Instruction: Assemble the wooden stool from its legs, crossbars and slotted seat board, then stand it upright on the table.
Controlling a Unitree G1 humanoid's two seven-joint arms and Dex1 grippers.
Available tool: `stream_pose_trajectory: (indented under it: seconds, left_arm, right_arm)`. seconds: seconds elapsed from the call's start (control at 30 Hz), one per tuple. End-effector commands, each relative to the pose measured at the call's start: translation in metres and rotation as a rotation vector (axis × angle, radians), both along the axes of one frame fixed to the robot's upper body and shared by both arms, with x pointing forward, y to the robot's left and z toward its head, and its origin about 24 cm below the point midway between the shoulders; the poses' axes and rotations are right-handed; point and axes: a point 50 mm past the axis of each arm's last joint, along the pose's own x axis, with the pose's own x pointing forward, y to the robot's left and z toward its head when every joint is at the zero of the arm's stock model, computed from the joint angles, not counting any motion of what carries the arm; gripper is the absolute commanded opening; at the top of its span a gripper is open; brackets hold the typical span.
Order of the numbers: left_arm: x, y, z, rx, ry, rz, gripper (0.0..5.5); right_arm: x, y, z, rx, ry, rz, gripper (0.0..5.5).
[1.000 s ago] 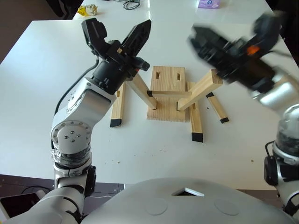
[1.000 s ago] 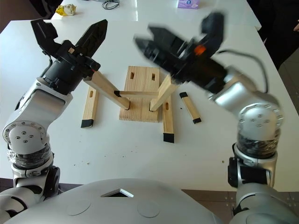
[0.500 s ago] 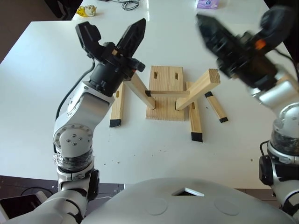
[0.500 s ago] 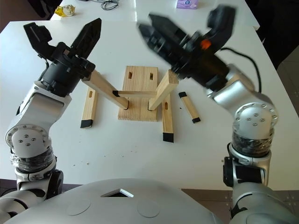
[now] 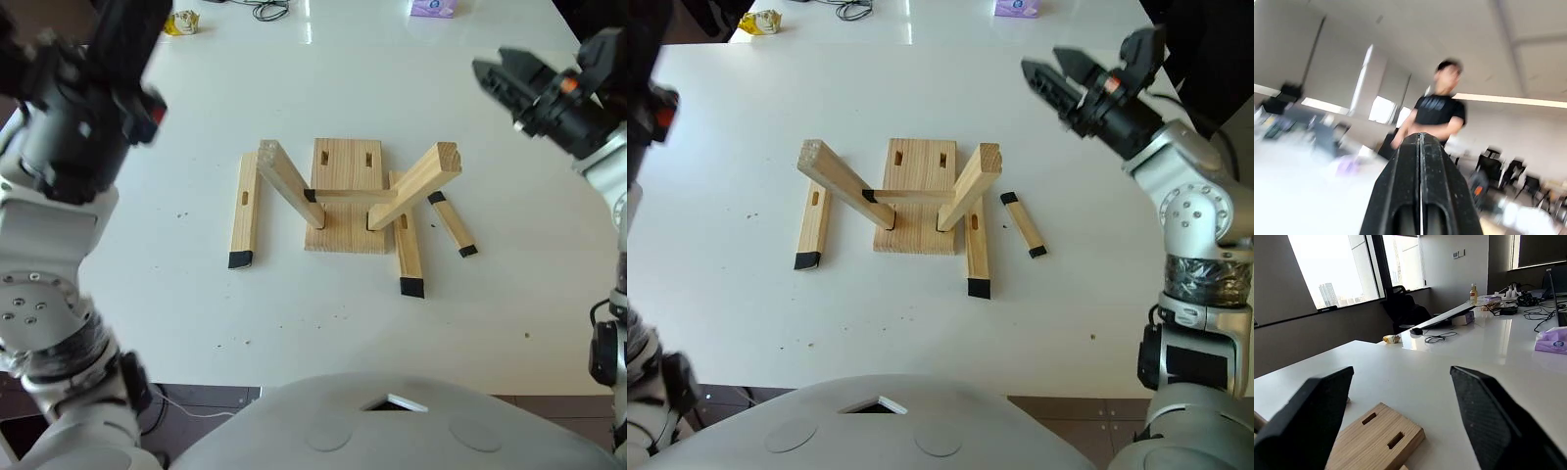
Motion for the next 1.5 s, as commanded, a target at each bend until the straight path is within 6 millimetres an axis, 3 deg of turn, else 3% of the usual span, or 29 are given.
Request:
stream_pose_trajectory:
  seconds: [0.03, 0.23, 0.4, 0.6, 0.73, 1.03, 1.5]
  left_arm:
    - [-0.052, 0.037, -0.104, 0.435, 0.519, -0.204, 0.0]
    - [-0.06, -0.011, -0.125, 0.37, 0.472, -0.393, 0.0]
    - [-0.033, -0.049, -0.132, 0.334, 0.385, -0.332, 0.0]
    - [-0.009, -0.076, -0.133, 0.353, 0.348, -0.262, 0.0]
    - [0.003, -0.068, -0.139, 0.406, 0.362, -0.207, 0.0]
    - [0.01, -0.056, -0.146, 0.473, 0.369, -0.178, 0.0]
    - [0.043, -0.032, -0.152, 0.567, 0.331, -0.098, 0.0]
  right_arm:
    - [-0.03, 0.013, -0.037, -0.245, 0.057, 0.21, 2.99]
    - [-0.018, 0.041, -0.04, -0.24, 0.022, 0.349, 2.18]
    - [-0.011, 0.06, -0.047, -0.261, 0.027, 0.447, 1.41]
    - [-0.007, 0.068, -0.056, -0.298, 0.059, 0.543, 0.54]
    - [-0.004, 0.078, -0.061, -0.303, 0.07, 0.6, 0.02]
    - [-0.007, 0.095, -0.086, -0.278, 0.107, 0.574, 0.02]
    - [-0.032, 0.123, -0.098, -0.178, 0.191, 0.608, 0.02]
